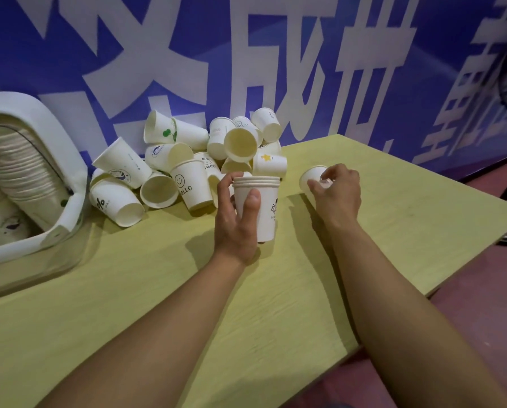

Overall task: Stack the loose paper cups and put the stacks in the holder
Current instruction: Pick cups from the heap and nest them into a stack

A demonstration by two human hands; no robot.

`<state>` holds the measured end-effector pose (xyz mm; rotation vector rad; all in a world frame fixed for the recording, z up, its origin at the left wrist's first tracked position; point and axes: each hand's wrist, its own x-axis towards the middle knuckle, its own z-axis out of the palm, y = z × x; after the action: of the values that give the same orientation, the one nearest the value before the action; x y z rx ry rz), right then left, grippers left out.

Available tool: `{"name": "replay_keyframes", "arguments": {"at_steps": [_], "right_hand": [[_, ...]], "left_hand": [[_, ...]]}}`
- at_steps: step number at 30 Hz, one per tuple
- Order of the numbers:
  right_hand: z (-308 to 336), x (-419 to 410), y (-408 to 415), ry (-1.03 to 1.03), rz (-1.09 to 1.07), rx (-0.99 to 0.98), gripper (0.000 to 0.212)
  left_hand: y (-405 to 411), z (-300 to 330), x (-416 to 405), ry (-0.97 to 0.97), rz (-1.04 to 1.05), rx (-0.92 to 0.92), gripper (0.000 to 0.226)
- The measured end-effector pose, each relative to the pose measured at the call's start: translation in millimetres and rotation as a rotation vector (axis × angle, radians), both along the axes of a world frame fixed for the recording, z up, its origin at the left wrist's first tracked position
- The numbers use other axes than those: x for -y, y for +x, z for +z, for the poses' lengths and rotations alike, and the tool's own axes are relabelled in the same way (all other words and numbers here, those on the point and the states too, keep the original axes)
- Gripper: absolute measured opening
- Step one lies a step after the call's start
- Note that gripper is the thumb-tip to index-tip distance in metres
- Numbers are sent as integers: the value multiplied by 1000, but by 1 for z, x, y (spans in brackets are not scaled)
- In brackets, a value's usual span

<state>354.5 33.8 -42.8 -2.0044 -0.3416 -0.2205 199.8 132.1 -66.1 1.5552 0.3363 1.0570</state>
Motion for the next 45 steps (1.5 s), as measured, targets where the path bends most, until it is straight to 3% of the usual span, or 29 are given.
{"name": "replay_keyframes", "arguments": {"at_steps": [4,6,10,14,20,27,32,38,45], "right_hand": [[11,2,-13,371,104,17,54],[15,3,-22,512,175,57,59],[16,1,-31,545,279,141,51],[19,3,-38,573,313,129,59],[13,-6,-52,412,576,137,52],[4,-17,-62,330,684,58,32],[16,-37,-46,275,562,27,29],[48,-83,30,168,319,38,31],[55,-143,90,73,263,47,41]], "left_hand": [[1,-1,2,32,-42,-17,44],[1,-1,3,84,-85,-58,52],[-2,-1,5,174,-183,-122,64],[-3,-1,6,248,-220,-200,67],[0,-3,4,193,-183,-168,77],[1,0,0,108,88,-32,59],[3,-1,-2,31,171,0,50],[7,1,-6,-47,180,10,43],[14,-3,-10,-70,203,17,54]]}}
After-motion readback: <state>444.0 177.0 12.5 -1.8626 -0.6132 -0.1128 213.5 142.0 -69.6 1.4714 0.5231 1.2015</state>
